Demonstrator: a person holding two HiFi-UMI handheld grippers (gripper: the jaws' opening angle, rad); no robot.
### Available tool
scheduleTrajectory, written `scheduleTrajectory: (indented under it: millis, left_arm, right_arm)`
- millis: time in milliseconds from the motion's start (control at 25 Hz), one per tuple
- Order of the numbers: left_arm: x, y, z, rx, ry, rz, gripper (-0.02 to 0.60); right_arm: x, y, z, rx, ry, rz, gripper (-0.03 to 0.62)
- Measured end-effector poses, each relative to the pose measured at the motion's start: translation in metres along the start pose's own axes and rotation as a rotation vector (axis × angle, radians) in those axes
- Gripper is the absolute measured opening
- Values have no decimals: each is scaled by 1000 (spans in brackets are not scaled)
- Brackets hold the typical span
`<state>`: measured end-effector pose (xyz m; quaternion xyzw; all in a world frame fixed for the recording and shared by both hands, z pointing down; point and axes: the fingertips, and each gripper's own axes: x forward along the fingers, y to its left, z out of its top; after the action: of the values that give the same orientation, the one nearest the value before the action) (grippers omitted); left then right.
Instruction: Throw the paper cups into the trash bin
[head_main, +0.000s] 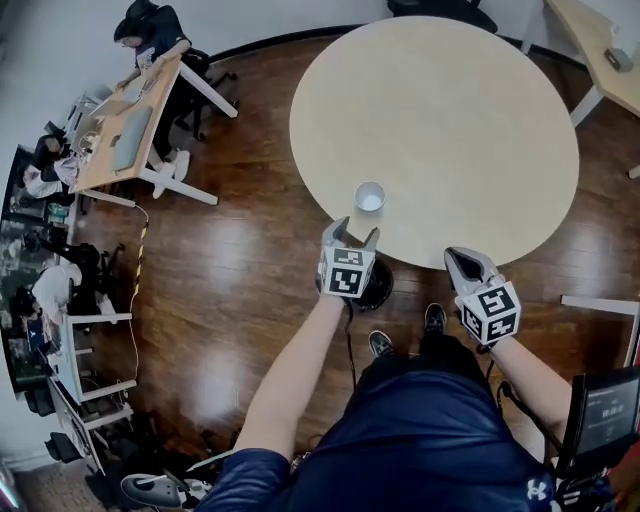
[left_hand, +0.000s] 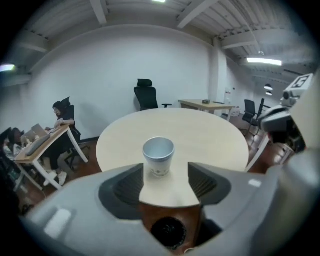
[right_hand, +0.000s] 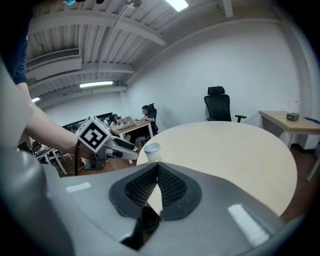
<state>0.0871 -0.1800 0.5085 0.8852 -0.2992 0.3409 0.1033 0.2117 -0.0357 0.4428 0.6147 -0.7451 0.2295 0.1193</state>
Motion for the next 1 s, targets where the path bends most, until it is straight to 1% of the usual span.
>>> scheduleTrajectory:
  millis: [80,200,280,360,400,680,720,760,880,1000]
  left_arm:
    - [18,6,1,-39,25,4,295]
    - [31,15,13,-88,4,17,315]
    - [37,14,20,-75,0,18,341]
    - [44,11,23,-44,15,24,372]
    - [48,9,24,-34,22,32,375]
    - [61,15,26,-8,44,115,371]
    - [62,18,26,-12,46,123,358]
    - [62,22,27,-19,48,128,339]
    - [60,27,30,-24,43,141,334]
    - [47,21,29,-25,27,145,333]
  right_arm:
    - [0,-5,-4,21,5,-4,11]
    - [-1,-11,-6,70,-4,-13,10]
    - [-4,-14,-6,99,-12,-23,11]
    - [-7,-20,-7,117,-16,-32,11]
    - [-9,-23,-8,120,-16,-35,11]
    - [-24,-38,-16,136,-12,-49,11]
    - [-24,-39,-16,138,-9,-51,10]
    - [-23,-40,-17,140,-5,-50,11]
    - [-21,-43,-20,138,9,-44,11]
    - [-24,-40,-26,131,16,-29,10]
